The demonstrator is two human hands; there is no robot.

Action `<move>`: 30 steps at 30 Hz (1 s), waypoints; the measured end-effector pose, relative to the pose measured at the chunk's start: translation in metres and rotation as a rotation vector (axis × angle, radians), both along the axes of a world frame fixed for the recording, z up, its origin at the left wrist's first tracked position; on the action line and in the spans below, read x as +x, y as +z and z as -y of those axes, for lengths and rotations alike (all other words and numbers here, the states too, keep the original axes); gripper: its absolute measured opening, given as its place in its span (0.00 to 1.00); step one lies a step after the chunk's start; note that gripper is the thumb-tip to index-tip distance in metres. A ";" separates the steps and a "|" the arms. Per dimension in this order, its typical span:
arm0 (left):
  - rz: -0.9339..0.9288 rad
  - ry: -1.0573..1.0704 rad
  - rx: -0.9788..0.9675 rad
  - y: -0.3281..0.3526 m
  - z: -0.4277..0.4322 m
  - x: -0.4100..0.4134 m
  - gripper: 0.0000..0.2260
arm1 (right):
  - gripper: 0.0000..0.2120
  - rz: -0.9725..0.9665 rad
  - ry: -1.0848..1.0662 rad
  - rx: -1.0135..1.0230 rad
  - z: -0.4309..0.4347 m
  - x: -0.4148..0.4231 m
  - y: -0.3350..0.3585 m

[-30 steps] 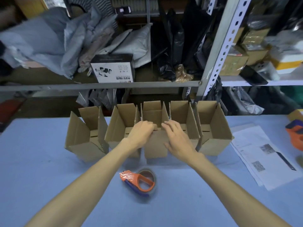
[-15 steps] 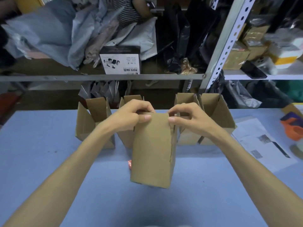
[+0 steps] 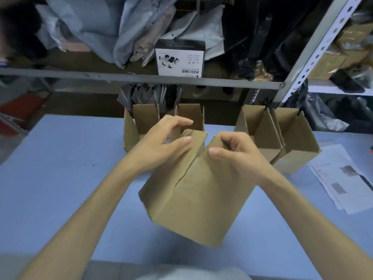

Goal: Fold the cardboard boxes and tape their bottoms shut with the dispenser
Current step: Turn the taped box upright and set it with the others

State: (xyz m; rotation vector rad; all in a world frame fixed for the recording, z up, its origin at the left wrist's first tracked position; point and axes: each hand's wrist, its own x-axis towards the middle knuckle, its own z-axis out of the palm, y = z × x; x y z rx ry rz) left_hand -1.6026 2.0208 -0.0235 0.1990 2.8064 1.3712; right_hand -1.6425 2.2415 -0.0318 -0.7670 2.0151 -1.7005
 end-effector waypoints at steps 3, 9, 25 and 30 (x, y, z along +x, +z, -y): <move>0.061 0.063 -0.088 -0.009 0.023 0.041 0.23 | 0.06 0.039 -0.100 0.004 0.024 0.015 -0.016; 0.081 0.237 -0.146 -0.051 0.064 0.085 0.18 | 0.04 0.262 -0.273 -0.067 0.072 0.049 -0.066; 0.237 -0.127 -0.458 -0.175 0.068 0.007 0.09 | 0.08 0.040 -0.332 0.564 0.104 0.084 -0.192; 0.353 0.477 -0.420 -0.203 0.039 0.012 0.20 | 0.10 0.163 -0.327 0.617 0.105 0.077 -0.203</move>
